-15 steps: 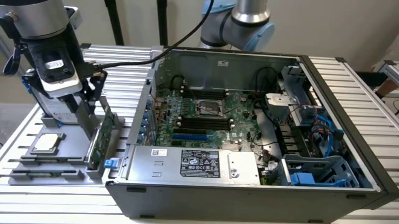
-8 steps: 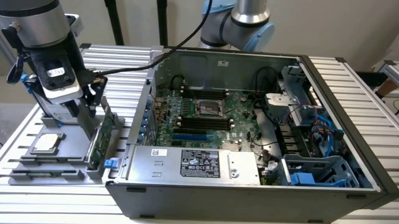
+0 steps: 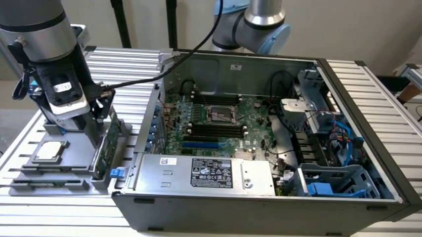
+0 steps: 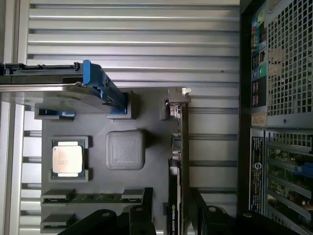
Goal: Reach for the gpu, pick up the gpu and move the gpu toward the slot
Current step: 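Pick up the gpu and move the gpu toward the slot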
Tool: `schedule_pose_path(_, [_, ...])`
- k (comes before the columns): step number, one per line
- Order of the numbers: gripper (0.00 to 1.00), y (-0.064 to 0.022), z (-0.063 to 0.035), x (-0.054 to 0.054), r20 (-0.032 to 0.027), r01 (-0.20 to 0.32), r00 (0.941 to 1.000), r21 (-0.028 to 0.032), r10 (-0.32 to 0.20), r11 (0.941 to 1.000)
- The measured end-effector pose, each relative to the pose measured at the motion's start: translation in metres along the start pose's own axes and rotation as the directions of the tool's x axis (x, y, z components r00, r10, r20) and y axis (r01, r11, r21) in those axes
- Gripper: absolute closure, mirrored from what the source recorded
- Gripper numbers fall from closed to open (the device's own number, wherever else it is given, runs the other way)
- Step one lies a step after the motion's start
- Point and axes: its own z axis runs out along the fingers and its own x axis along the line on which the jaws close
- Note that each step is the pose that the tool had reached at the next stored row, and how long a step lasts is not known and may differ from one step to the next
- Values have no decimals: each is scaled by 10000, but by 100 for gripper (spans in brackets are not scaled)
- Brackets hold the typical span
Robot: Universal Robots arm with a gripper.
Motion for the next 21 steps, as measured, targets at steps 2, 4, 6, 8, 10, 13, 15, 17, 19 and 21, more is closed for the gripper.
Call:
schedule_pose_path(2, [58,-15,35,0,9,1,10000,1,-1,10000])
schedule_pose_path(4, [58,-32,71,0,17,0,10000,1,0,10000])
schedule_pose_path(6, [58,-49,108,-1,25,2,10000,0,-2,10000])
schedule_pose_path(8, [58,-63,143,-2,30,1,10000,2,-1,10000])
schedule_pose_path(10, [56,-74,179,-4,39,2,10000,2,-2,10000])
schedule_pose_path(13, [50,-86,233,-9,60,2,10000,2,-2,10000])
schedule_pose_path(15, [50,-90,268,-20,84,3,10000,2,-3,10000])
schedule_pose_path(17, [50,-92,298,-33,113,5,9999,2,-5,10000])
schedule_pose_path(19, [50,-92,330,-41,146,4,9999,2,-4,10000])
schedule_pose_path(21, [50,-93,360,-44,181,6,9998,2,-6,10000])
